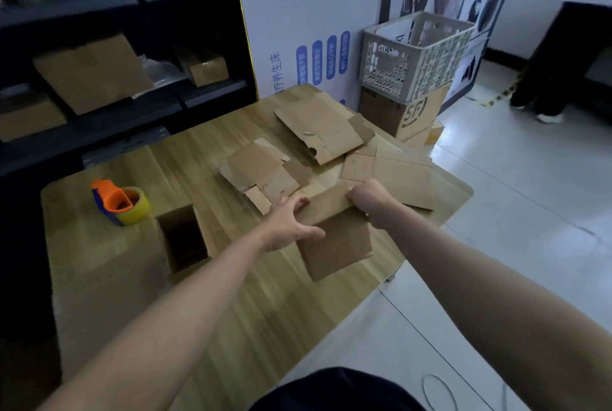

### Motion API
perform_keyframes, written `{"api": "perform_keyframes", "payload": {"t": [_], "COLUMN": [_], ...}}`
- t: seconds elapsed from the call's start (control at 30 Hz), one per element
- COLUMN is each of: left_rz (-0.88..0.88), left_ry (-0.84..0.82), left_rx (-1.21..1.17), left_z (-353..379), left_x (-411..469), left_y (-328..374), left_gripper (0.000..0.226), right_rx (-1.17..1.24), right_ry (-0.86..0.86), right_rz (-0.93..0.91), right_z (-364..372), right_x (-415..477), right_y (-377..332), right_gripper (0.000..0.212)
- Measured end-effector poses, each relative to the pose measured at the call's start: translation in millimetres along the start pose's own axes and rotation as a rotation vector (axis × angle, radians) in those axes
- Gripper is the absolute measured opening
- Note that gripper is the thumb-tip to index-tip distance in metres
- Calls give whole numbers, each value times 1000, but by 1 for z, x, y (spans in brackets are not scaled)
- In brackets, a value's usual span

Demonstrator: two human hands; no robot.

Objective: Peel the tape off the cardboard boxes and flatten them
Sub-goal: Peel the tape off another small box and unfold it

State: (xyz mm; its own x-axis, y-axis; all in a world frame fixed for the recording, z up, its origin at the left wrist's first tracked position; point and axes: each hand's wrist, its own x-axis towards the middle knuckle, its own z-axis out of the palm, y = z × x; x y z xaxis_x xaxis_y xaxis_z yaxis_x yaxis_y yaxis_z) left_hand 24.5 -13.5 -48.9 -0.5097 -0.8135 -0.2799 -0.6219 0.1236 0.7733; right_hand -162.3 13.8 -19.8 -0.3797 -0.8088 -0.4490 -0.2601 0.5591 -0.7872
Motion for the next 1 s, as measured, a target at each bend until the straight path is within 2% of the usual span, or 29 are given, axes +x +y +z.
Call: {"api": "perform_keyframes", "payload": {"t": [0.13,0.23,0.37,0.43,0.5,0.6,0.63,0.73,0.8,0.87,0.93,1.0], "left_rz": [-25,-170,-351,-449,-523,-588,-602,-619,-556,-406,-235,-71], "left_ry": [128,301,324,266,173,44,14,31,200,506,744,816], "left_rx": [-297,-685,-940,-1130,-1202,-1109,-1098,-1044,-837,-654,-356,-152], "left_z": [-21,-40,-60,-66,-68,-64,-61,-55,-51,-48,-47,-47], "left_x": [5,7,9,10,9,7,6,2,1,2,-2,-11], "left_y": [-7,-12,-18,-23,-28,-32,-32,-29,-26,-24,-22,-20], "left_gripper": [51,26,41,45,46,43,41,37,35,28,25,21], "right_rx": [114,43,-9,25,86,159,164,165,128,149,161,72], "right_ry": [-26,-61,-72,-111,-192,-295,-299,-244,-193,-170,-172,-150], "right_rz": [-90,-226,-307,-311,-305,-265,-247,-192,-145,-88,-66,-100], "right_z": [-2,-6,-6,-5,-4,-2,-1,0,1,2,4,10], "right_x": [-8,-8,-3,-2,0,4,5,8,11,11,10,8], "right_y": [-7,-11,-10,-12,-13,-21,-24,-31,-33,-33,-33,-31], "right_gripper": [42,48,49,51,61,81,79,45,36,35,33,33]}}
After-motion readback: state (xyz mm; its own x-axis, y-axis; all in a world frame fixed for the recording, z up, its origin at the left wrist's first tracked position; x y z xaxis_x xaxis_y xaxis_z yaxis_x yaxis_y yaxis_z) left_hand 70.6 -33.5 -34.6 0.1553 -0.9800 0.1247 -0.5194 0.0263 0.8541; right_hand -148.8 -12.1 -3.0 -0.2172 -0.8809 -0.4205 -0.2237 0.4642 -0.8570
